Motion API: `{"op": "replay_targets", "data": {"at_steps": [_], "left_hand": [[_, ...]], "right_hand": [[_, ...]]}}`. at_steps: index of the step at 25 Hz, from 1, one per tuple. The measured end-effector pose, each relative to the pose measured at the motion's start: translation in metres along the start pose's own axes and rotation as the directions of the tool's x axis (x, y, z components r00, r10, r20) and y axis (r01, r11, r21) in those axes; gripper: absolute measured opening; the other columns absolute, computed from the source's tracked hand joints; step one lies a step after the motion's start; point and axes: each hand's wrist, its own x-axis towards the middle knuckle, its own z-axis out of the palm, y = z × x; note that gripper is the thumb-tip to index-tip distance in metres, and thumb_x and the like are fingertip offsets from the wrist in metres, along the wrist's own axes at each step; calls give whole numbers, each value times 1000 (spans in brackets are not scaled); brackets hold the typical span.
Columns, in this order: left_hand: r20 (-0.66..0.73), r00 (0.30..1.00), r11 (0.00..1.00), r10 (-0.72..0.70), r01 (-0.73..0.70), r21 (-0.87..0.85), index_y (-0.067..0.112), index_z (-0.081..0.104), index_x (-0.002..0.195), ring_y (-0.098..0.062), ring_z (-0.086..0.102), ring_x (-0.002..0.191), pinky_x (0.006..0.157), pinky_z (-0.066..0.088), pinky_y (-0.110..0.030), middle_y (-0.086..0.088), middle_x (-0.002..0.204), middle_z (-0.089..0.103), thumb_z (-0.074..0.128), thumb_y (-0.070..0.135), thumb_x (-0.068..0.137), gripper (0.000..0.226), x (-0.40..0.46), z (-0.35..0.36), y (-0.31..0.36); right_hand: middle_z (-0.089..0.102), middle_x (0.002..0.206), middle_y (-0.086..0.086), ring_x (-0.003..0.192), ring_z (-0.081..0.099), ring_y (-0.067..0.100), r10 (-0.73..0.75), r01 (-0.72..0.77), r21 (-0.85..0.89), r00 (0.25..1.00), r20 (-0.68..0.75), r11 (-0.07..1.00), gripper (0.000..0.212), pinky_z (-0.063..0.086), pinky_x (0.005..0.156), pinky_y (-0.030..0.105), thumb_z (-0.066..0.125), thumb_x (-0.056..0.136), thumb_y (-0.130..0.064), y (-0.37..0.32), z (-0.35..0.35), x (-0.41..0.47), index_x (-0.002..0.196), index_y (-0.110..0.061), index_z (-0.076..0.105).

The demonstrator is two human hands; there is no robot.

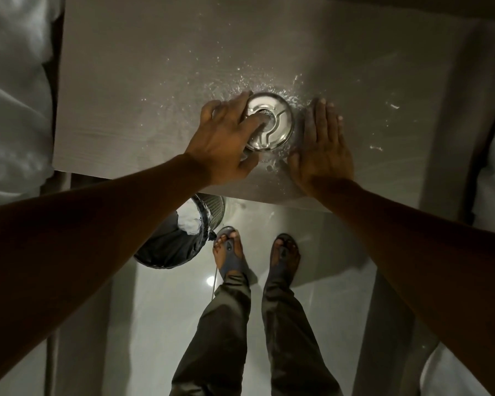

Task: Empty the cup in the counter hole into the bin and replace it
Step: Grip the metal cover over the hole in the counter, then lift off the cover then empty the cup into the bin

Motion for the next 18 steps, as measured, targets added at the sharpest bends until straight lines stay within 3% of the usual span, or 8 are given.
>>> {"op": "replay_targets", "data": {"at_steps": [5, 8, 12, 15, 18], "left_hand": [[2, 1000, 999, 13, -13, -32, 18, 63, 124, -37, 44, 138, 117, 14, -52, -23, 159, 28, 68, 43, 82, 49, 3, -4, 3], [-51, 998, 998, 21, -24, -58, 19, 65, 122, -34, 44, 137, 117, 15, -55, -21, 159, 31, 68, 46, 81, 49, -1, -11, 4], [-181, 964, 980, -195, 183, -81, 27, 61, 122, -25, 45, 134, 116, 20, -59, -10, 156, 36, 66, 55, 81, 49, -15, -24, -30], [-134, 932, 942, -337, 335, -35, 25, 61, 123, -28, 44, 133, 114, 22, -57, -11, 152, 38, 66, 56, 82, 51, -29, -21, -56], [-84, 936, 939, -343, 343, -16, 25, 62, 124, -30, 45, 133, 113, 22, -55, -11, 149, 42, 68, 55, 82, 52, -31, -11, -61]], "right_hand": [[10, 166, 28, 155, 6, 40, 11, -10, 19, 999, -43, 1000, 82, 3, 126, 48, 41, 93, -40, 3, 7, 1, 158, 2, 14], [9, 167, 27, 155, 5, 39, 5, -4, 9, 999, -48, 1000, 81, 3, 126, 48, 39, 95, -42, 4, 8, 0, 158, 2, 13], [8, 167, 25, 156, 5, 38, 9, -8, 20, 999, -49, 1000, 82, 4, 126, 49, 38, 95, -44, 6, 9, -1, 159, 1, 13], [8, 168, 24, 156, 4, 37, 15, -14, 25, 999, -52, 1000, 83, 3, 126, 48, 38, 94, -46, 7, 10, 0, 159, -1, 13], [9, 168, 24, 156, 4, 37, 22, -20, 31, 998, -62, 999, 84, 2, 127, 48, 37, 93, -46, 4, 12, 0, 159, 0, 14]]}}
